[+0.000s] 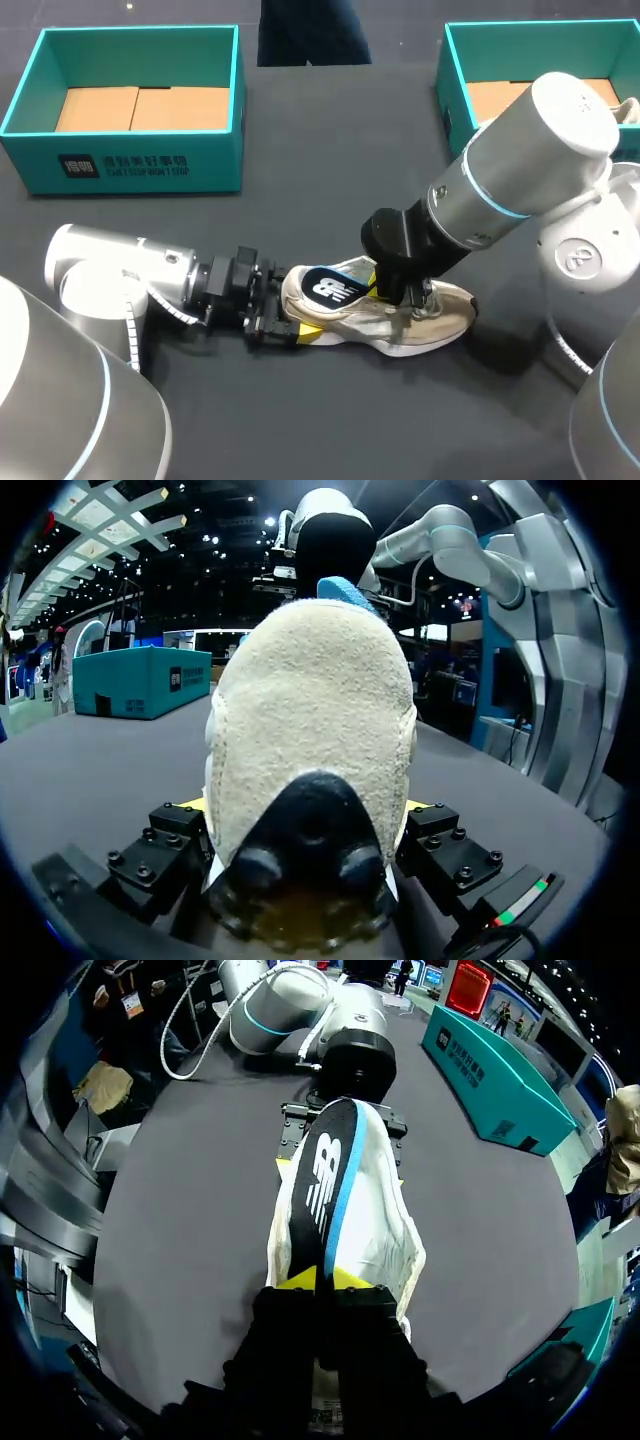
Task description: Take the shoe out of the shoebox, open the shoe tongue, remove and reinsert the insole, then place the shoe into the shoebox
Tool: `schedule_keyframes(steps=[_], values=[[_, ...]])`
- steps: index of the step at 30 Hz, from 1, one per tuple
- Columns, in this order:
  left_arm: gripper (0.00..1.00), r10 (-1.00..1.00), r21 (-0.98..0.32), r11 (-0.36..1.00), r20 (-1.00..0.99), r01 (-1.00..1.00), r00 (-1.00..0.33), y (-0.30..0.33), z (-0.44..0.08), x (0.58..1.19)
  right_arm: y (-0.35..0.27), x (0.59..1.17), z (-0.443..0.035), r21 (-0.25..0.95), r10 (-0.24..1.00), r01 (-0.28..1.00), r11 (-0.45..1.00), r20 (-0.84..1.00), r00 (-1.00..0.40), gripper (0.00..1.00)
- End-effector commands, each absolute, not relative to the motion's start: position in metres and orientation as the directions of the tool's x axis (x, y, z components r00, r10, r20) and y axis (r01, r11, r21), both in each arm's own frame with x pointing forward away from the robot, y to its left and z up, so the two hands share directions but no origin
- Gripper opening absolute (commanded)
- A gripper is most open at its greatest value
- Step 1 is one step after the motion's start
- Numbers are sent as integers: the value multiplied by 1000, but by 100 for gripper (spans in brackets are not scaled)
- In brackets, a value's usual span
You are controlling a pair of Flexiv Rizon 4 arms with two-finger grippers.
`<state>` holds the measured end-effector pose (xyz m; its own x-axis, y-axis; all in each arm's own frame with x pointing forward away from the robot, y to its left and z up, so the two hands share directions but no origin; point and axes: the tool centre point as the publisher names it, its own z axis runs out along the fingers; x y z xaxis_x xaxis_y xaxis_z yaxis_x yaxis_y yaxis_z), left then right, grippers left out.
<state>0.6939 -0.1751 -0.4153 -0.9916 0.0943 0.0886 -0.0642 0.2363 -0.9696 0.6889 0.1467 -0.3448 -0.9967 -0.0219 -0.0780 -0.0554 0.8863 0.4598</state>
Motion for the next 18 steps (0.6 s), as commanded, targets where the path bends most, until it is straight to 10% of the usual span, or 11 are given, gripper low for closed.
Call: schedule_keyframes(steps=[1, 18], values=[[0, 94, -969, 238, 89, -64, -992, -175, -416, 694, 153, 692, -338, 451, -53, -82, 889, -77, -996, 0], [0, 94, -969, 238, 89, -64, -992, -175, -416, 694, 192, 695, -325, 397, -213, -217, 892, -54, -976, 0]])
